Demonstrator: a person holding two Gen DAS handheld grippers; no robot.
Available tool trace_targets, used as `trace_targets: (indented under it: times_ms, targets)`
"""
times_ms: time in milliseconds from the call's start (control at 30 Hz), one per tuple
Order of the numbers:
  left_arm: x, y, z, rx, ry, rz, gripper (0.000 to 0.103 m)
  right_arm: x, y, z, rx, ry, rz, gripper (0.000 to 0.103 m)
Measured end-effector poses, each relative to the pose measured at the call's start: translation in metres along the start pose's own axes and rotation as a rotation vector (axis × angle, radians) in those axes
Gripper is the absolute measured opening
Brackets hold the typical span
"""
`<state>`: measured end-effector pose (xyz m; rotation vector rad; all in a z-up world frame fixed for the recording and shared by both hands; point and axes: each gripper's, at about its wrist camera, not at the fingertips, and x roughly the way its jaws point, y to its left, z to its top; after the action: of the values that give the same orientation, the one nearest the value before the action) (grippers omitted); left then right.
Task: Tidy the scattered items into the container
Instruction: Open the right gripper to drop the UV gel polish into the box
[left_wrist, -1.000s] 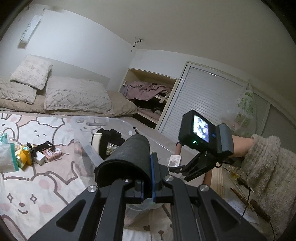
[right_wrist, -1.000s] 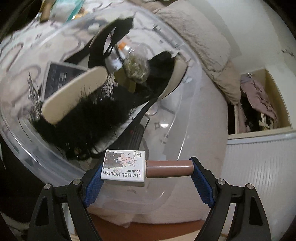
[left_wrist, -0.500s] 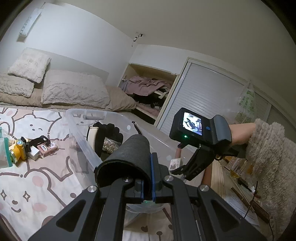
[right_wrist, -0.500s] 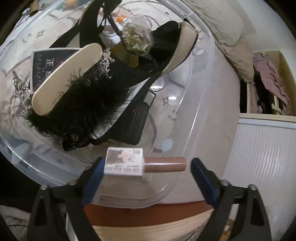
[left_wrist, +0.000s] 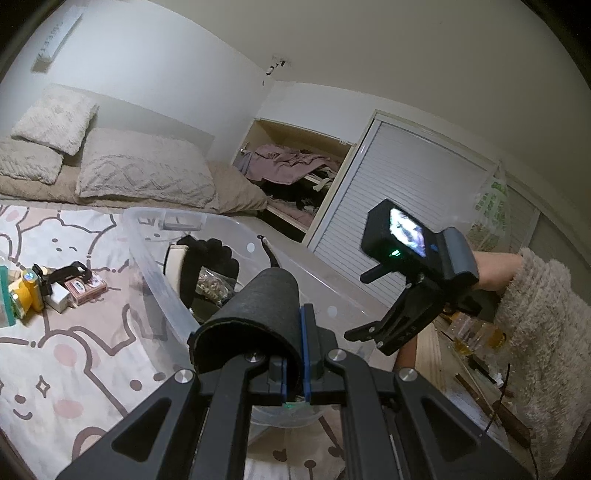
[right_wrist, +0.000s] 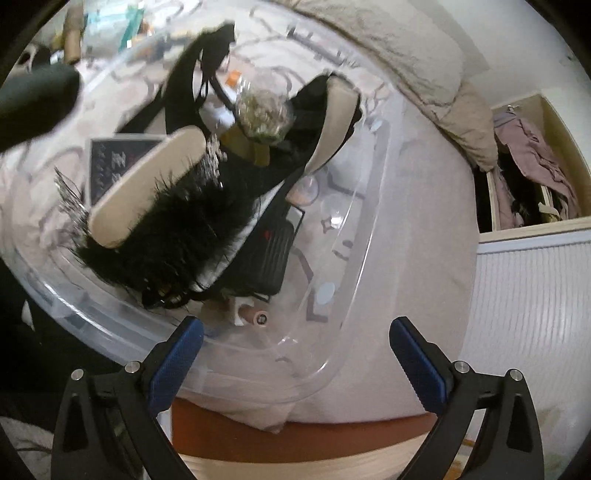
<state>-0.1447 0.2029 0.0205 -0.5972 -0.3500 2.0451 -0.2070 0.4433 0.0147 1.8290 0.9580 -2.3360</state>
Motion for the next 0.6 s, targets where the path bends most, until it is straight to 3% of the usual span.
trace_targets:
  times_ms: [367,500,600]
  targets:
    - [0.027,0.004,0.006,-0.060,0.075,-0.023,0.006,-0.035,-0.023,-0.034,0.391,-0.388,0.233,0.101]
    - [0.039,0.002,0.008,-0.060,0.105,-0.015,0.006,-0.036,-0.025,-0.043,0.497,-0.470,0.303,0.101]
    - [0.048,-0.004,0.008,-0.046,0.138,-0.015,0.006,-0.034,-0.022,-0.047,0.531,-0.504,0.300,0.101]
